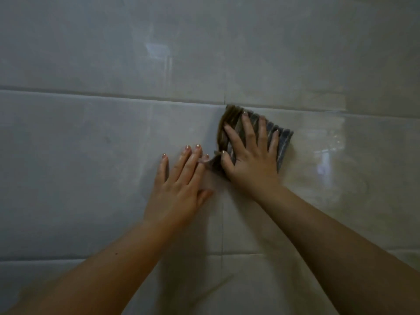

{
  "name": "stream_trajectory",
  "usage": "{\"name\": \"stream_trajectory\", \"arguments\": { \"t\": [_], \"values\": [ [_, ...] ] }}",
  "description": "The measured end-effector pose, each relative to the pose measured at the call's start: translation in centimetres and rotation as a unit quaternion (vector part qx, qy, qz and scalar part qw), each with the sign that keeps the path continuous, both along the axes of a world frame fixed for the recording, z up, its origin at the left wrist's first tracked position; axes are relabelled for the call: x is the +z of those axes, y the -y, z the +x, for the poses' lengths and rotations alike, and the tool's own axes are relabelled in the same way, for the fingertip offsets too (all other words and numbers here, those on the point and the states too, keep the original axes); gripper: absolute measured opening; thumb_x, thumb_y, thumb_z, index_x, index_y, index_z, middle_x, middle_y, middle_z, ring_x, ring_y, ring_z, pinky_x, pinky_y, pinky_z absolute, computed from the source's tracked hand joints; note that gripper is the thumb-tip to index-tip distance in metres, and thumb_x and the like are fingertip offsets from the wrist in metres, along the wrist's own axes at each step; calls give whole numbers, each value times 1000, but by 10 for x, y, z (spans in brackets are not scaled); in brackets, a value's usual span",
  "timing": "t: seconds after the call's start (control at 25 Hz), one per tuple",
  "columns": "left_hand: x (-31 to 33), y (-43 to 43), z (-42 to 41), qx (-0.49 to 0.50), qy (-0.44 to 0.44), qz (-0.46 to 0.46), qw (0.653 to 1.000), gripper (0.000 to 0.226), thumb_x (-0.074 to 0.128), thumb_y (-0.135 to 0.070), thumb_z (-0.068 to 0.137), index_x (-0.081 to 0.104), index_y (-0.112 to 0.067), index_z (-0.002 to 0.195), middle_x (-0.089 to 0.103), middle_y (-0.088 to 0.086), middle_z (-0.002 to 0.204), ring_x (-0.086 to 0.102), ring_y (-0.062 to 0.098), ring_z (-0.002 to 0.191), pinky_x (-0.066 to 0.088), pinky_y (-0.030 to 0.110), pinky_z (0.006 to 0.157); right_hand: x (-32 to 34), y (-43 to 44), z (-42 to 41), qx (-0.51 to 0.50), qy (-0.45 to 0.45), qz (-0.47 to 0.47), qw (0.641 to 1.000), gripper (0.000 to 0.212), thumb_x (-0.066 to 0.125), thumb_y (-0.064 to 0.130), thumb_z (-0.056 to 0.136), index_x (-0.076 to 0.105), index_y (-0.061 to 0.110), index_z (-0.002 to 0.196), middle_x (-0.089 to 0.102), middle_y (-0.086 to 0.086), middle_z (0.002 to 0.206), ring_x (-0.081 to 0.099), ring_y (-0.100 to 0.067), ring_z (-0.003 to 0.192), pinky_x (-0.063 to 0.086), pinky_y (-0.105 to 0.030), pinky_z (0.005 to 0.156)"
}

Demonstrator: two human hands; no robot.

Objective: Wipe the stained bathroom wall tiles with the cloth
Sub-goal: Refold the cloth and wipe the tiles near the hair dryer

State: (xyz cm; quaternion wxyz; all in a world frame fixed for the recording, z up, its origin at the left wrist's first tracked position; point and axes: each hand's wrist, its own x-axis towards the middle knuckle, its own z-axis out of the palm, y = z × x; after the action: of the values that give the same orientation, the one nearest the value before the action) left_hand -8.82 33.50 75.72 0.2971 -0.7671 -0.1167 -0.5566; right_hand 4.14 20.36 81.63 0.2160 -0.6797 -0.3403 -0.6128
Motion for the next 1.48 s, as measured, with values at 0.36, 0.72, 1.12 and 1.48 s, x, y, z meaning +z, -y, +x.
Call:
{"name": "stream_trajectory", "arguments": {
  "t": [0.36, 0.72, 1.12, 1.48],
  "values": [
    [-2, -3, 2, -26, 12, 2, 1000, 67, 29, -49, 97, 32, -10, 152, 27, 11, 160, 18, 26, 149, 19, 59, 116, -68, 33, 21, -16, -78, 120, 990, 74, 33, 61, 83, 27, 30, 151, 14, -8, 162, 6, -37, 148, 3, -63, 116],
    [-2, -3, -2, -20, 4, 4, 1000, 68, 26, -51, 98, 28, -11, 153, 23, 11, 161, 14, 26, 150, 12, 57, 118, -41, 42, 38, -4, -117, 207, 971, 68, 29, 57, 87, 33, 30, 149, 18, -8, 161, 11, -37, 148, 10, -65, 114],
    [-3, -4, 0, -38, 30, 17, 999, 67, 32, -48, 97, 34, -7, 150, 29, 14, 159, 22, 30, 149, 13, 60, 116, -143, 43, 32, -6, 41, 49, 998, 63, 52, 49, 82, 45, 32, 143, 31, -7, 157, 21, -37, 146, 20, -64, 112],
    [-1, -3, -1, -31, 10, -10, 999, 69, 30, -51, 97, 30, -10, 152, 25, 12, 161, 18, 28, 150, 9, 58, 117, -138, 47, 36, -2, 35, 27, 999, 66, 51, 49, 81, 41, 32, 143, 29, -9, 157, 21, -38, 146, 17, -64, 114]
  ]
}}
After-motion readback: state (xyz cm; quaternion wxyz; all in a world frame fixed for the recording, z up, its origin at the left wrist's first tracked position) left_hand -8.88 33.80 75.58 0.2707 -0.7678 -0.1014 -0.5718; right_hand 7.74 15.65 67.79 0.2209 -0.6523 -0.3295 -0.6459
